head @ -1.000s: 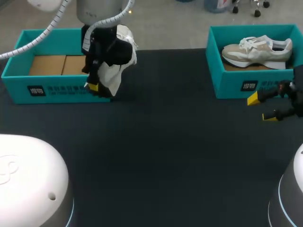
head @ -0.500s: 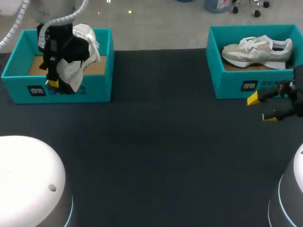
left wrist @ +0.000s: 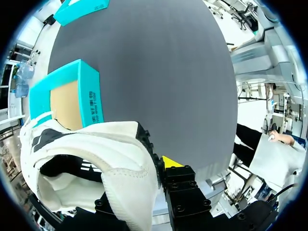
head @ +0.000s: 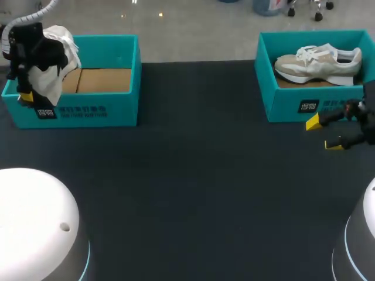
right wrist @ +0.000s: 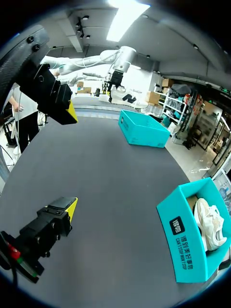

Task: Take the shoe out of the shoebox, open the shoe tongue, remove and reinsert the insole, then place the shoe into the shoebox

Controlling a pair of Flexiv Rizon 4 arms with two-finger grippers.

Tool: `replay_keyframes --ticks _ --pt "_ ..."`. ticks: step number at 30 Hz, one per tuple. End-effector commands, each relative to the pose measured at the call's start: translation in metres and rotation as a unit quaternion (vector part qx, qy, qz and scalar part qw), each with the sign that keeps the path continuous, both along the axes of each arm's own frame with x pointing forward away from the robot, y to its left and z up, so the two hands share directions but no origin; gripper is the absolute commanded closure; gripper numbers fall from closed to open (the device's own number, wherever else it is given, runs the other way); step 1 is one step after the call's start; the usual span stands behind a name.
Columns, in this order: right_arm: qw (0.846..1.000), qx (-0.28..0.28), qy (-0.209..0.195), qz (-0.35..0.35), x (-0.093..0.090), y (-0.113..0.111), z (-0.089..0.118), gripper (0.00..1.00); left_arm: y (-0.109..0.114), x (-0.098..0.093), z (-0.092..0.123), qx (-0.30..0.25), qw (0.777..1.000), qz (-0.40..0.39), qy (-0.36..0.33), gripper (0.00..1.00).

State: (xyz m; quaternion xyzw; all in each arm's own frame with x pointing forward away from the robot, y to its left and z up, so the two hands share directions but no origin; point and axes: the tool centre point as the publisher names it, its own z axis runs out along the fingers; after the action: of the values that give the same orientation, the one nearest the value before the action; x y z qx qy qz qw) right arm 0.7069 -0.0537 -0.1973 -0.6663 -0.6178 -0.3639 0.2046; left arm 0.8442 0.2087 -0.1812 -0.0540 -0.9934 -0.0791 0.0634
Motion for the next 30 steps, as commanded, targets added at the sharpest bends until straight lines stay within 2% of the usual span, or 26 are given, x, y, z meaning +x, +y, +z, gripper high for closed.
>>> replay_keyframes --ticks 1,8,21,26,30 --pt "1.000 -0.002 0.001 -0.001 -0.001 0.001 0.000 0.00 0.021 0.011 -0.002 -0.018 1.000 -0.002 0.012 1.00" --pt "1.000 -0.002 0.001 -0.001 -0.001 0.001 0.000 0.00 0.047 0.024 -0.002 -0.010 1.000 -0.007 0.017 1.00" --pt "1.000 -0.002 0.001 -0.001 -0.001 0.001 0.000 0.00 0.092 0.064 0.010 -0.011 1.000 -0.029 -0.004 1.00" --pt "1.000 -0.002 0.001 -0.001 -0.001 0.001 0.000 0.00 0.107 0.073 0.012 -0.012 1.000 -0.018 -0.011 1.00" --pt "1.000 -0.002 0.001 -0.001 -0.001 0.001 0.000 0.00 0.108 0.074 0.011 -0.008 1.000 -0.010 -0.011 1.00"
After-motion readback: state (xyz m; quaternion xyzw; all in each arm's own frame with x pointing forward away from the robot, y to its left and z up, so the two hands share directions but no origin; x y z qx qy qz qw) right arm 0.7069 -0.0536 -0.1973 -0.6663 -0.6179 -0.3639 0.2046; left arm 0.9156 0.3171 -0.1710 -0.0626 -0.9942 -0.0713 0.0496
